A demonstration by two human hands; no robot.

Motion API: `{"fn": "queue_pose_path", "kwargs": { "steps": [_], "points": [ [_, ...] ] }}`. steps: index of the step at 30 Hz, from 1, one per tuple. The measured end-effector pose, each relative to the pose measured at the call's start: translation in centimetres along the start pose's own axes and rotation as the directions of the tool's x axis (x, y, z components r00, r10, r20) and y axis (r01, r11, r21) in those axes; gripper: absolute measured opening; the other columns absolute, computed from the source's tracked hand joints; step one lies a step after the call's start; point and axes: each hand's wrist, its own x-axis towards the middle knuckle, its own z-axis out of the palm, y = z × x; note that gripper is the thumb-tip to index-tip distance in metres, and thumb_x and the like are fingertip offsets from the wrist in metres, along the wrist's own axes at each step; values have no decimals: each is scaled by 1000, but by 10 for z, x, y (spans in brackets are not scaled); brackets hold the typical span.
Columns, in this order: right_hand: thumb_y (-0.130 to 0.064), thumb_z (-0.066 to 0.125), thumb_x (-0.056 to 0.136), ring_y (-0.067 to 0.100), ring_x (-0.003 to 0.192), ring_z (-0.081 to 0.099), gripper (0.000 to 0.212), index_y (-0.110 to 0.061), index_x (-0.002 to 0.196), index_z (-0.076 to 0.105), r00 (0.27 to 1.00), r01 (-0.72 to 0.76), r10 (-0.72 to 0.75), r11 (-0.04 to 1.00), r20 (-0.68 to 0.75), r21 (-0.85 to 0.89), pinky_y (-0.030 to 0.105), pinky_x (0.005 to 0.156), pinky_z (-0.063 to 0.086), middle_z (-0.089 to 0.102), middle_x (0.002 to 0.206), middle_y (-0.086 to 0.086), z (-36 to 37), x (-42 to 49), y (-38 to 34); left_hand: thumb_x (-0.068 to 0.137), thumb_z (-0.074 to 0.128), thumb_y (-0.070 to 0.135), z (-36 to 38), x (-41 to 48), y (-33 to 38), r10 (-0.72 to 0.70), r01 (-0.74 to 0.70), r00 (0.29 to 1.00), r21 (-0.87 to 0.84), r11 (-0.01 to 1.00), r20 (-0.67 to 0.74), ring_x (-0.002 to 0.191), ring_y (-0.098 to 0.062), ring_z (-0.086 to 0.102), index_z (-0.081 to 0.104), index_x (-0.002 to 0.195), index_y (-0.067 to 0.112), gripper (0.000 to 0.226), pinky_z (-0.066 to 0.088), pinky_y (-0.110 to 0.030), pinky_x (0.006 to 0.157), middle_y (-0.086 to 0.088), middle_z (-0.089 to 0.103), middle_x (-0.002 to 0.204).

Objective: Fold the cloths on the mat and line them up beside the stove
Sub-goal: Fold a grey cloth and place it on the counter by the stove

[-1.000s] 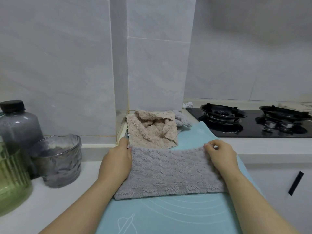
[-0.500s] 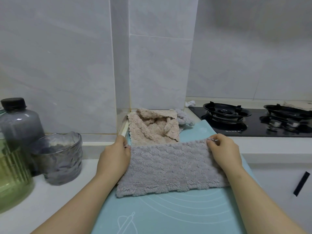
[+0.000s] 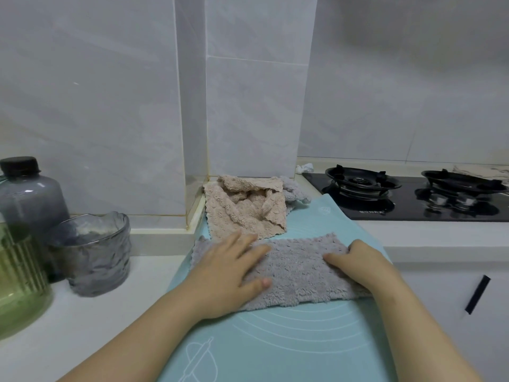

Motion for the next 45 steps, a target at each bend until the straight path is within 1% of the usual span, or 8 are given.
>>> {"fn": "queue_pose_path", "kwargs": {
  "steps": [4,14,18,23,25,29,36,45],
  "points": [
    [-51,60,69,23,69,64,40,-13,81,65,1000,6,-8,999,25,48,32,71,52,71,78,2,-3,-5,-3,83,12,71,4,0,4,-75,58,975,86,995,210,145,-11,-11,1,142,52,63,-5,-39,118,15,-7,157],
    [-12,58,80,19,58,33,19,-9,73,40,994,105,-107,918,-15,383,27,53,22,36,65,9,-15,-14,-7,90,23,66,1,3,4,-106,95,969,58,994,222,145,-12,-8,9,142,53,56,-4,-39,116,15,-2,157],
    [-11,56,86,21,55,47,8,-8,80,52,990,65,-122,828,65,556,24,50,34,49,68,13,-24,-21,-22,70,16,81,-4,7,-1,-235,235,972,-11,972,-5,135,-14,18,24,138,49,76,17,-36,105,14,29,146],
    [-15,47,92,12,50,38,13,-12,80,48,951,239,-303,853,68,464,20,44,28,43,66,3,-30,-34,-76,91,42,51,-24,8,-20,-431,268,815,-406,873,-388,95,-16,52,45,129,29,44,39,-29,78,5,59,99],
    [-16,49,92,9,46,39,12,-14,80,50,906,280,-402,802,131,527,18,41,28,44,64,0,-26,-41,-97,92,43,49,-26,9,-24,-533,222,785,-660,717,-315,74,-17,60,47,126,28,41,43,-30,67,2,62,86],
    [-31,43,96,11,45,46,23,-13,96,56,774,99,-564,557,288,825,20,41,29,60,59,-2,-5,-48,-110,93,36,53,-33,9,-24,-531,164,835,-986,-9,143,51,-22,64,41,122,32,36,54,-30,48,-12,66,74],
    [-21,57,91,9,41,41,14,-13,80,62,909,287,-418,625,1,726,17,42,34,58,54,-1,20,-45,-94,84,65,5,-19,9,-33,-452,231,892,-892,388,35,54,-14,46,67,89,27,23,40,-24,54,-2,47,64],
    [-24,63,85,8,55,55,10,-21,76,65,882,429,-467,753,-53,498,25,60,44,63,60,-4,27,-45,-91,77,59,-6,-27,-5,-53,-566,266,821,-825,499,-78,42,-13,44,68,69,21,29,37,-23,46,7,48,46]
  ]
}}
